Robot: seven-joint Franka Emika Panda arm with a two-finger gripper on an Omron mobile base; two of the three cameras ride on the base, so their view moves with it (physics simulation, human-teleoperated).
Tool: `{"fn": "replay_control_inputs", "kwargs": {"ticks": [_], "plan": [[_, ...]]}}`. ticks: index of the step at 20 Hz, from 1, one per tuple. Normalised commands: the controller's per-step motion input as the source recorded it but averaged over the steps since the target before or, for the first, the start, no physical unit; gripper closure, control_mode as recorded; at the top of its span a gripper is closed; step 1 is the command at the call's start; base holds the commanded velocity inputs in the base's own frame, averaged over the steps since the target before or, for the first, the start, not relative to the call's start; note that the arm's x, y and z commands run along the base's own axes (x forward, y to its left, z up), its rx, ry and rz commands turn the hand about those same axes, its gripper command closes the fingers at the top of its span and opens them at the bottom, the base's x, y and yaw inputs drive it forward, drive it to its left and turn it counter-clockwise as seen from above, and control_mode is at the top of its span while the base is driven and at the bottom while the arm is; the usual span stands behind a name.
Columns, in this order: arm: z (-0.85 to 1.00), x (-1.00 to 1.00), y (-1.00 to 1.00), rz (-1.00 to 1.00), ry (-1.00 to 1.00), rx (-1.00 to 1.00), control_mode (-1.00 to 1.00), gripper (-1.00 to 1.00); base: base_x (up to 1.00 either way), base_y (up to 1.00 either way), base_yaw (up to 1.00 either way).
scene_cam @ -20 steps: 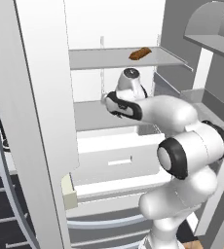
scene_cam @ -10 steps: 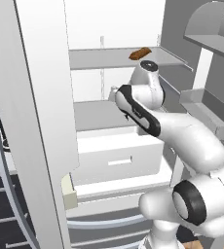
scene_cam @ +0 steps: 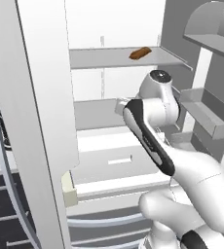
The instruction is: Take the fish out of the fridge, briefly rinse it in the sink, and place it on the tray next to the sink.
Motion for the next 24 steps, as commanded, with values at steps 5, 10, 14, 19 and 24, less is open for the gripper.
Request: {"fn": "replay_control_inputs", "kwargs": {"ticks": [5,10,14,19,24], "plan": [[0.0,0.0,0.0,0.0,0.0,0.0,1.0,1.0,-1.0,0.0,0.5],[0.0,0.0,0.0,0.0,0.0,0.0,1.0,1.0,-0.63,-0.02,0.81],[0.0,0.0,0.0,0.0,0.0,0.0,1.0,1.0,-0.32,0.0,0.9],[0.0,0.0,0.0,0.0,0.0,0.0,1.0,1.0,-0.13,0.45,0.81],[0.0,0.0,0.0,0.0,0.0,0.0,1.0,1.0,0.83,1.0,0.02]]}}
